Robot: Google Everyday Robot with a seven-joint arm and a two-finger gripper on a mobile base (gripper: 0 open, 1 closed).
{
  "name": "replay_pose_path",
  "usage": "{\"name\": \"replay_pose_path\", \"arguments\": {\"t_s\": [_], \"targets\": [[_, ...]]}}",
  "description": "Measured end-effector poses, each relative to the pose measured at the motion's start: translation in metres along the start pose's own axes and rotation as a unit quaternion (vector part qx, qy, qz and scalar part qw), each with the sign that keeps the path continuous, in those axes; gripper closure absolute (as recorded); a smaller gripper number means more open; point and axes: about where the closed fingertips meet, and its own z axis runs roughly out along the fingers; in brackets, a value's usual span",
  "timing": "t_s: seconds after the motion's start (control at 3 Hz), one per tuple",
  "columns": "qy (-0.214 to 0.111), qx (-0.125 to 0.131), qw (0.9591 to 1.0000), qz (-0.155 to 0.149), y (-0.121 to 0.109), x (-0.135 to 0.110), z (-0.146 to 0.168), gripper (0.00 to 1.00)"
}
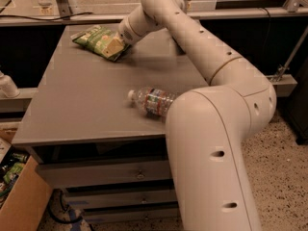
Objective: Move green jalapeno chip bag near water bottle
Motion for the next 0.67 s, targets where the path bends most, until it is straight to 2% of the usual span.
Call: {"name": "replay_pose_path", "arguments": {"t_s": [0.67], "targets": [[0.003,0.015,0.9998,-0.009,-0.008,0.008,-0.02,0.91]]}}
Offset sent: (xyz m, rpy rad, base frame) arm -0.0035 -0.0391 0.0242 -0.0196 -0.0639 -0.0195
